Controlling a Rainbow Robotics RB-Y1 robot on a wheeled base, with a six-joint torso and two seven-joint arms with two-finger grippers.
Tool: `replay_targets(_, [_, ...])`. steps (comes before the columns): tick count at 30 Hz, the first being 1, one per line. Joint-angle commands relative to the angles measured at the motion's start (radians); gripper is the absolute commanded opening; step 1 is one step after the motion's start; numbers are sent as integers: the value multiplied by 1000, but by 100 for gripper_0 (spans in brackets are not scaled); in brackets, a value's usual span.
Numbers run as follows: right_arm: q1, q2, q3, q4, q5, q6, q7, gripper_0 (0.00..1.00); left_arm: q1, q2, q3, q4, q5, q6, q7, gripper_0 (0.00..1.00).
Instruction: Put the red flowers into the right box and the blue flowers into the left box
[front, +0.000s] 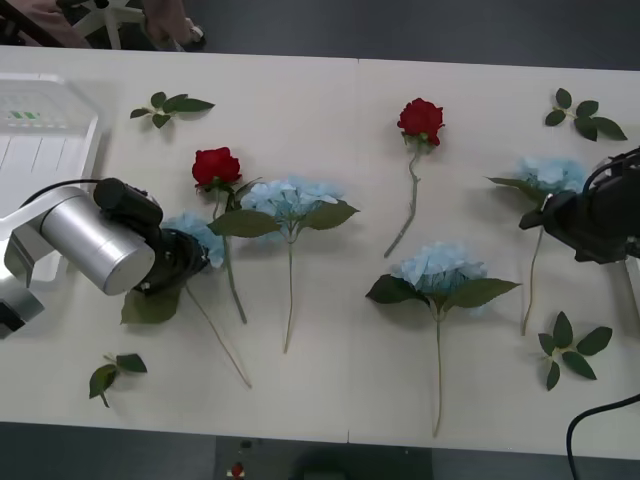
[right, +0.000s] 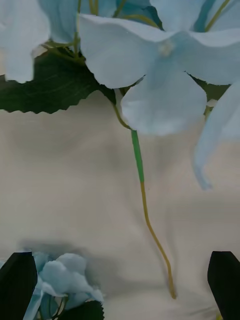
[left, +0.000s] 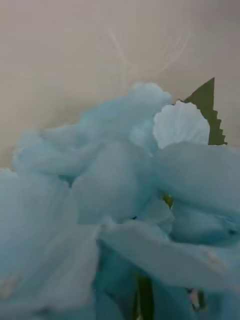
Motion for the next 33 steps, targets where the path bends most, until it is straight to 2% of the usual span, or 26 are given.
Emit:
replay_targets(1, [-9,4,28,26,36,-55,-21,100,-9,-14,28,0,-20,3,-26,100])
replay_targets(2, [-9,4,42,37,41,-74,-15,100,-9,-14,28,0,-20,3,-29,84])
replay_targets(3, [-9,4,46,44,44,-88,-12,100,-9,-15,28,0,-22,3,-32,61])
replay_targets(4, [-8,6,50,52,45,-99,-6,100,-9,-15,28,-2,-23,3,-34,38])
replay_targets(5, [-9,6,54,60,47,-111,2,100,-9,-15,28,0,-25,3,-35,6])
replay_targets(6, [-8,6,57,66,50,-120,8,100,-9,-15,28,0,-26,3,-37,1])
replay_targets(13, [-9,4,57,141,62,-190,119,100,-9,-14,29,0,-48,3,-46,0])
replay_targets(19, [-8,6,63,159,72,-205,122,100,-9,13,44,-13,-58,3,-57,0])
replay_targets(25, [-14,6,88,210,76,-266,119,100,-14,95,94,-112,-19,33,-78,0])
replay_targets(30, [-34,7,117,252,79,-315,109,100,-55,161,156,-195,58,138,-130,0])
replay_targets(31, [-37,9,116,253,79,-317,109,97,-65,174,172,-207,75,162,-150,0])
replay_targets(32, [-40,10,116,253,82,-317,109,76,-77,192,195,-224,98,193,-181,0])
replay_targets(33, [-40,10,119,253,82,-317,109,42,-91,212,216,-235,119,221,-211,0])
